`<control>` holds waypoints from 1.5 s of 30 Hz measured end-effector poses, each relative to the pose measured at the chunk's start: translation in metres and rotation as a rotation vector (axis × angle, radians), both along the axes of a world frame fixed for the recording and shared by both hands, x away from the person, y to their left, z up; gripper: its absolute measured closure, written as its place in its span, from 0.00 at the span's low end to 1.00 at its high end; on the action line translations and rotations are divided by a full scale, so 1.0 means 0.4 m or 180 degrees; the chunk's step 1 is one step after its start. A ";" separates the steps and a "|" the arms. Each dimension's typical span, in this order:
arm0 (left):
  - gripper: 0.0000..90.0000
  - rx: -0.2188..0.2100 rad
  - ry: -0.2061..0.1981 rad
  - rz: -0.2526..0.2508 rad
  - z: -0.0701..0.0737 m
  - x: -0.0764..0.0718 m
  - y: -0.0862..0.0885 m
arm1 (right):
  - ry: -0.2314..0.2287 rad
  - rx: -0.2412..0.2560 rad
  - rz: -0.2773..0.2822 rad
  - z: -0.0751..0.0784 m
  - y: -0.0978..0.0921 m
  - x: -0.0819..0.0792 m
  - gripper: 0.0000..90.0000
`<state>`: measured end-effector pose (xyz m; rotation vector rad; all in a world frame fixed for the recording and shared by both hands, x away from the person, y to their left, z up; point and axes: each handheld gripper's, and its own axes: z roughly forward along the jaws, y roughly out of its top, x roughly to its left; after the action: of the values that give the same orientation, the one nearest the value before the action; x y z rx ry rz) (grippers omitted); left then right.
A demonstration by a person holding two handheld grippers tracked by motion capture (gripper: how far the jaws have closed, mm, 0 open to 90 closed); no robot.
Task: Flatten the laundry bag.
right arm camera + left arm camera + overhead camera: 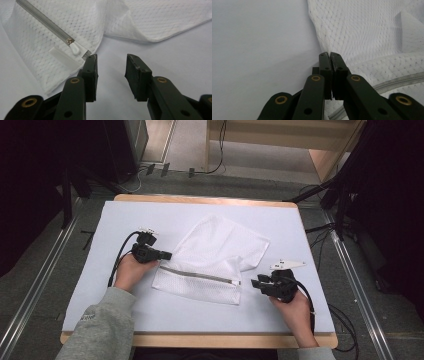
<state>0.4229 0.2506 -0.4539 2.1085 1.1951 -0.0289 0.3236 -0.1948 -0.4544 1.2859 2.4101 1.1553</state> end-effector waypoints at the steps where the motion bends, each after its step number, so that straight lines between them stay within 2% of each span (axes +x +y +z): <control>1: 0.99 -0.0006 -0.0005 0.0033 0.001 -0.003 0.006 | -0.0008 -0.0004 -0.0001 -0.001 0.004 0.004 0.71; 10: 0.99 -0.0065 -0.0013 0.0213 0.009 -0.037 0.065 | -0.0029 -0.0002 0.0012 -0.007 0.039 0.057 0.71; 16: 0.99 -0.0096 0.0004 0.0306 0.012 -0.068 0.095 | -0.0036 -0.0006 -0.0022 -0.013 0.054 0.096 0.71; 18: 0.99 -0.0094 0.0012 0.0348 0.012 -0.089 0.111 | -0.0016 -0.0014 -0.0052 -0.018 0.062 0.122 0.71; 29: 0.99 -0.0095 0.0085 0.0417 0.012 -0.172 0.151 | 0.0061 -0.0009 -0.0132 -0.032 0.107 0.207 0.66; 34: 0.98 -0.0104 0.0115 0.0428 0.012 -0.198 0.161 | 0.0078 -0.0101 -0.0071 -0.041 0.143 0.235 0.64; 37: 0.95 -0.0109 0.0076 0.0448 0.012 -0.209 0.166 | 0.0034 -0.0149 -0.0050 -0.042 0.165 0.246 0.64; 39: 0.89 -0.0112 0.0027 0.0463 0.014 -0.213 0.174 | -0.0020 -0.0216 -0.0051 -0.043 0.178 0.250 0.67; 42: 0.83 -0.0129 -0.0046 0.0521 0.018 -0.220 0.184 | -0.0121 -0.0377 -0.0081 -0.043 0.189 0.250 0.78; 45: 0.79 -0.0143 -0.0088 0.0550 0.021 -0.223 0.190 | -0.0106 -0.0384 -0.0126 -0.041 0.187 0.253 0.86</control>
<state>0.3336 0.3267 -0.4455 1.9541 1.3435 0.0513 0.4250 -0.1200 -0.4710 1.2610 2.3795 0.9963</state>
